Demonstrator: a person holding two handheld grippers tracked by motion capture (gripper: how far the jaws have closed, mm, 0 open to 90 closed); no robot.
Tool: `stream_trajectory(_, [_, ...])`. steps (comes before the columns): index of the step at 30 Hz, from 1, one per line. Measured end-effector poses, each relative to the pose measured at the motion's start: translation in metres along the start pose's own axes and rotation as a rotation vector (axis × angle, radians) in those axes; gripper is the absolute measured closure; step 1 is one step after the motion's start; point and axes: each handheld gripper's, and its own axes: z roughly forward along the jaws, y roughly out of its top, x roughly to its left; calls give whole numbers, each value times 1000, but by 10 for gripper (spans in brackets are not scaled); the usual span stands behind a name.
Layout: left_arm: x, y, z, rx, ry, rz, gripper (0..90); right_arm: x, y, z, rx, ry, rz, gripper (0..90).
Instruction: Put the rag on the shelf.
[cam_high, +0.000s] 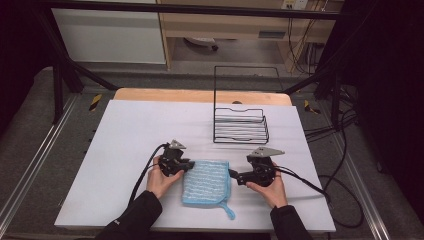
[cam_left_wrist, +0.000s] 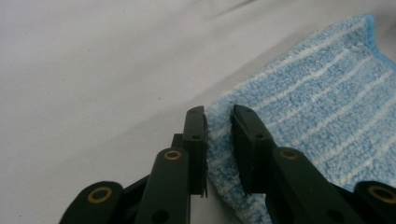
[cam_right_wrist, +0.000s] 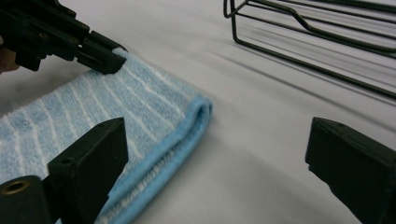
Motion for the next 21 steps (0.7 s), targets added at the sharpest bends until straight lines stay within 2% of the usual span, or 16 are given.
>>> stream_trajectory(6, [1,-2,0,-10,-7,3,752,4,14,23,34,2,10,189])
stream_trajectory(10, [1,-3,0,-20,-6,5,752,5,12,36,56,-1,30,262])
stream_trajectory(14, [1,-3,0,-20,-7,9,752,5,8,42,67,-14,19,373])
stream_trajectory(21, [1,-4,0,-24,-6,23,751,6,5,48,83,28,45,558])
